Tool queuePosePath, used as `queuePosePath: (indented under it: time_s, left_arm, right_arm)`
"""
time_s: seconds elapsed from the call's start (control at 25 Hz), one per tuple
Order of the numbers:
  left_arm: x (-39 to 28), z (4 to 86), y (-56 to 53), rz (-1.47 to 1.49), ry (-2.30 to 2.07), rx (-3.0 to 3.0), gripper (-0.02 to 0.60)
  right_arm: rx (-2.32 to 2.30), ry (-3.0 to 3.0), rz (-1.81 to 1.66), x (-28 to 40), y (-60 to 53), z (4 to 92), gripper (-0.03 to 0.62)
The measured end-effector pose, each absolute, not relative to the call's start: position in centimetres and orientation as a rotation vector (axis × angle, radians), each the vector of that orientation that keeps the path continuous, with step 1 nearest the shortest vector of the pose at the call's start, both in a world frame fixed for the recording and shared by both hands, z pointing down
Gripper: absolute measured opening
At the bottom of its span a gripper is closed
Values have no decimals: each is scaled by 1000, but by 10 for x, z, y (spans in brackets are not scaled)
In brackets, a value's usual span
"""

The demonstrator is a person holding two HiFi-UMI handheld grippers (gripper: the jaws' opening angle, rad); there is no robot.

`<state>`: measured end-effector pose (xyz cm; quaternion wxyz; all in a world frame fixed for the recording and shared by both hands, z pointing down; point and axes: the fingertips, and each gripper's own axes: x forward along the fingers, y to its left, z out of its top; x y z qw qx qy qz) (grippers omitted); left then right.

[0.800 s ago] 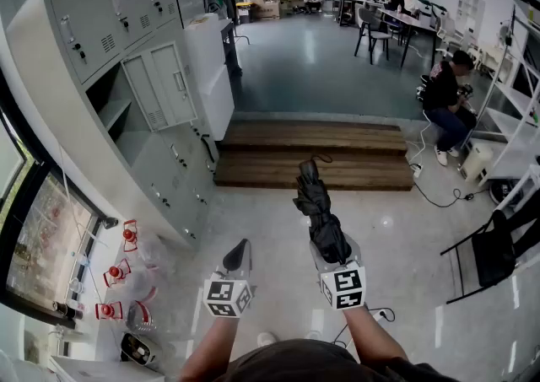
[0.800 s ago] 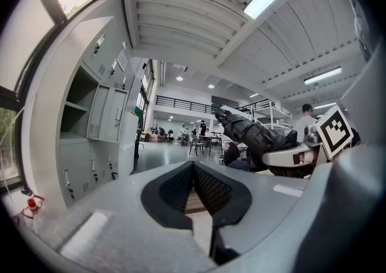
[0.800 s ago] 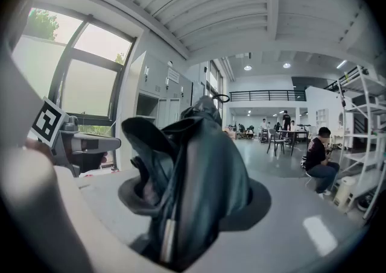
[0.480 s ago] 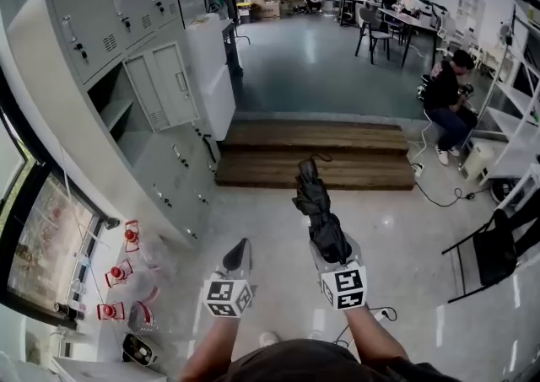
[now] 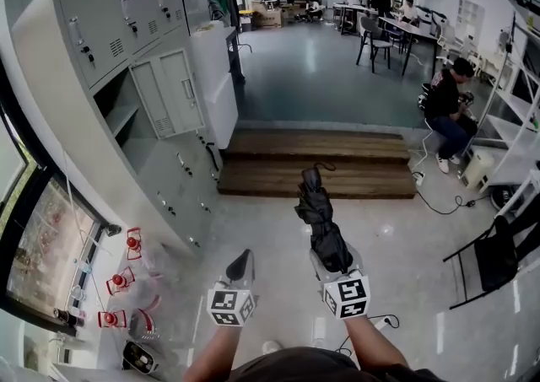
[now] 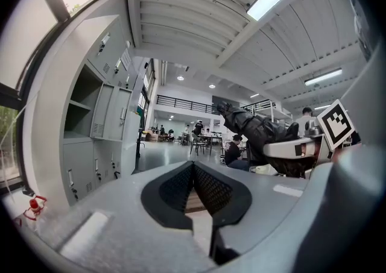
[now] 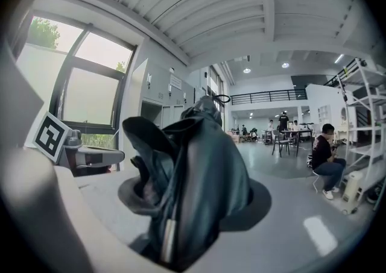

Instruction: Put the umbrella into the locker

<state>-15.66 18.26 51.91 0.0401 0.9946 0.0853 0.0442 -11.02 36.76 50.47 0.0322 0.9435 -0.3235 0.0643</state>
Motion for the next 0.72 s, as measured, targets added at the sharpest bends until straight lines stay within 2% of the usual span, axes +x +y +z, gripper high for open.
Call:
queuePosePath:
  time_s: [0.72]
  left_arm:
    - [-155,523,125,112,309,3086,5]
  right_arm:
    - [2895,-955,310,-114,314,523,247]
